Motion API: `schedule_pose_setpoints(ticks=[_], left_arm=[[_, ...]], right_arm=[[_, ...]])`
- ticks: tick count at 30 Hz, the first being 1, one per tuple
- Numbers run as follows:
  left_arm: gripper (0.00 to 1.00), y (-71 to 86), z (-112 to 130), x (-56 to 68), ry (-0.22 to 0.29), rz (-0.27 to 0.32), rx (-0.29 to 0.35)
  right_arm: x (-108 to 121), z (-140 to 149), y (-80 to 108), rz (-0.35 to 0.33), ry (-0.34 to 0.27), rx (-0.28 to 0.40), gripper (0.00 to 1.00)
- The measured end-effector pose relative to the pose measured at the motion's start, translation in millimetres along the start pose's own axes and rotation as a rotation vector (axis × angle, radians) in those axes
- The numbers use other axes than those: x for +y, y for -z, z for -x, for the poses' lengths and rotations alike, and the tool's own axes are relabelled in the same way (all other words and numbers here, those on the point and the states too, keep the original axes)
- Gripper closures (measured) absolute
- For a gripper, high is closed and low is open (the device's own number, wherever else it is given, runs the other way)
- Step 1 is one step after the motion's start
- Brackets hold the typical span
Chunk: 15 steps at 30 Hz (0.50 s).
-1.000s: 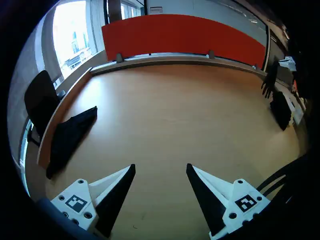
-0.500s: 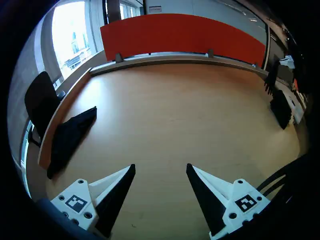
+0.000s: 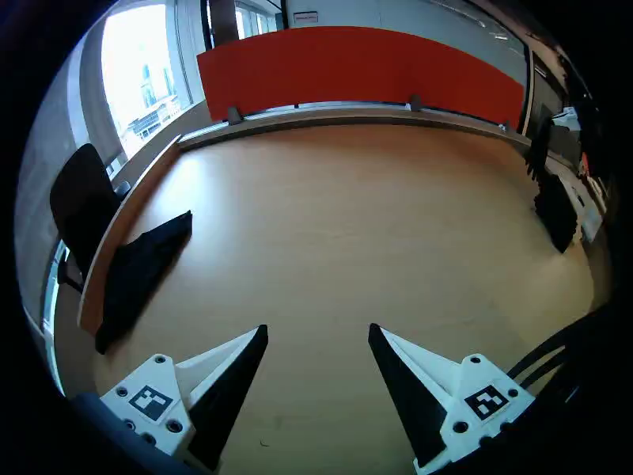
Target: Fold towel
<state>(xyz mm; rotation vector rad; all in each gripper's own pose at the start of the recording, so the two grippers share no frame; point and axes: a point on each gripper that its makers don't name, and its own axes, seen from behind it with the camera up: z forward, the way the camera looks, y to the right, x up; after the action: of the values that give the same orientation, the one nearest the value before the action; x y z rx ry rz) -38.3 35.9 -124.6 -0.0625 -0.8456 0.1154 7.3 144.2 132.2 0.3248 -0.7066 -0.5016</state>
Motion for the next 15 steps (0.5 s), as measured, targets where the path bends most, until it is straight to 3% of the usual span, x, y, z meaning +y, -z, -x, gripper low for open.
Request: schedule_pose_setpoints(ticks=[15], left_arm=[[0.06,0.9,-2.8,4.1,-0.006,-0.003,0.001]], right_arm=[[19.3,12.8,4.3,0.016,-0.016,-0.019,0.96]])
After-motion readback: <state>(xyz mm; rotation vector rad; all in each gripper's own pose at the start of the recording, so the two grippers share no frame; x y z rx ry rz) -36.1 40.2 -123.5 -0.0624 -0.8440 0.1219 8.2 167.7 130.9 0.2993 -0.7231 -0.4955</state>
